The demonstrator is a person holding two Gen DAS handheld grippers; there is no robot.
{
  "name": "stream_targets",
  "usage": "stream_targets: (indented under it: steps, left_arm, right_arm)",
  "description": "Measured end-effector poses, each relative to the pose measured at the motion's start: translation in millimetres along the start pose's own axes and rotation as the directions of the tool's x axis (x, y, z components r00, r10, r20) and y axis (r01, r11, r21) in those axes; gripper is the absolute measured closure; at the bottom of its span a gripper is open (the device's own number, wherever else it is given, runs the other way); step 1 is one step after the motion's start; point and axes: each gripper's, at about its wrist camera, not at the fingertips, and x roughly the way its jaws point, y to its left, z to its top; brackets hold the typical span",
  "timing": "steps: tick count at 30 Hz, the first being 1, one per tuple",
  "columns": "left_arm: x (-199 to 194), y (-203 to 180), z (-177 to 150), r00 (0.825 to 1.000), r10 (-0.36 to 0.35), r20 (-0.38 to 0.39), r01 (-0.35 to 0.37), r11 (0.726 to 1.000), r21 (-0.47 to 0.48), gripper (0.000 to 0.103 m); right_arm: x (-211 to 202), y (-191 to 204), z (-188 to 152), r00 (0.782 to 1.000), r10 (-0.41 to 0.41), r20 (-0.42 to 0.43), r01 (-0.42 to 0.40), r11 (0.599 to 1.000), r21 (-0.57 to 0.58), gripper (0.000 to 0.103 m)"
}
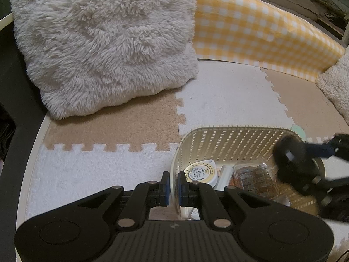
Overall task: Organize rigid objects
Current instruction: 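Carry the black mouse with the right gripper and release it into the basket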
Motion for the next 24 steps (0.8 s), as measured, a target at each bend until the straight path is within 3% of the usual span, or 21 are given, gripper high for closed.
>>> stream_targets:
  steps: [17,24]
  left_arm:
    - [-0.3,0.5,-0.7,1.0,0.001,0.0,-0.001,1.0,0.004,0.095]
    - [-0.3,0.3,-0.6,1.0,0.001,0.0,-0.001,1.0,0.004,0.095]
  right_arm:
    - [35.7,18.0,-2.5,0.991,-0.091,-0.097,0.079,0.99,-0.119,0.048]
    - [34.2,16.3,-2.5,0.993,-0.075,-0.094,0.065,0.993,-0.102,0.046]
